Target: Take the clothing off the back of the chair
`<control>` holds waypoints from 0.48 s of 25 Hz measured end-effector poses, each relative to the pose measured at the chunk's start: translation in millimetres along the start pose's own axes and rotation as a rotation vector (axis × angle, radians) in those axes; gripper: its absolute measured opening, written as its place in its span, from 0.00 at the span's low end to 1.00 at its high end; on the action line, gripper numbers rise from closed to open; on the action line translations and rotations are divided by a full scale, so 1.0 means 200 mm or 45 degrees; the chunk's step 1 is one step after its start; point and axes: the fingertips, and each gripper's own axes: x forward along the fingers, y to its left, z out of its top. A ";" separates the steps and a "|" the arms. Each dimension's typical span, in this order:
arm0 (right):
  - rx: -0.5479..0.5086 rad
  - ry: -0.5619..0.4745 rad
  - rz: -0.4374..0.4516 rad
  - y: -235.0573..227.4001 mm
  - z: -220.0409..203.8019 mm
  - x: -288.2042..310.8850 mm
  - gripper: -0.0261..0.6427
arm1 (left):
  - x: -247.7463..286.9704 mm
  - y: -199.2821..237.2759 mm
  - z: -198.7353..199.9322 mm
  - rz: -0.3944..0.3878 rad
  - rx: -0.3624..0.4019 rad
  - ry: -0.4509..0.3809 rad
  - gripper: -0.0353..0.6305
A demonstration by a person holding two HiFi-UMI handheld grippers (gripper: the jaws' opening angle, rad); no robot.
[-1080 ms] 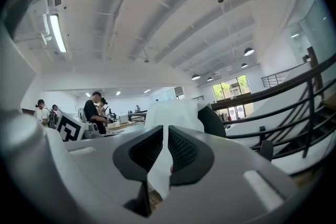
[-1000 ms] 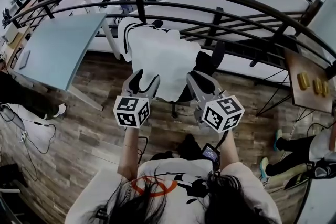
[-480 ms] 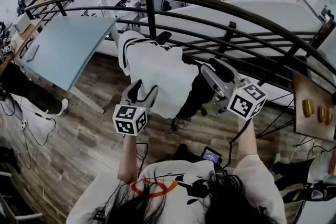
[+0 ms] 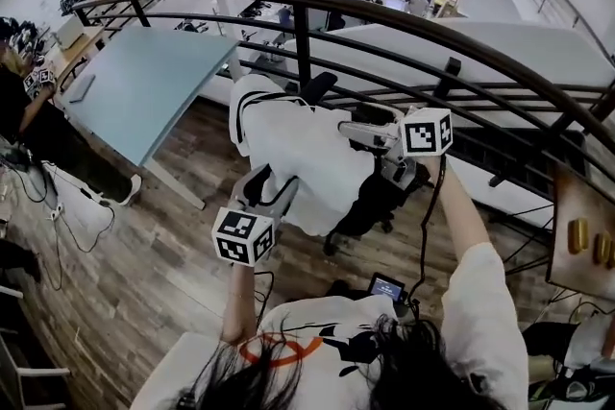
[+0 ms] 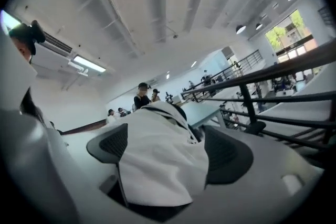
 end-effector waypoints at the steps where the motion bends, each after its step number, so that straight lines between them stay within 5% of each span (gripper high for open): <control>1: 0.013 0.075 0.051 -0.01 -0.04 0.05 0.79 | 0.00 0.00 0.00 0.000 -0.002 0.003 0.57; 5: 0.155 0.275 0.247 -0.03 -0.14 0.18 0.92 | 0.01 0.02 0.01 -0.007 -0.002 0.017 0.56; 12: 0.299 0.494 0.532 0.09 -0.24 0.29 0.91 | 0.01 0.02 0.01 0.003 0.004 0.029 0.56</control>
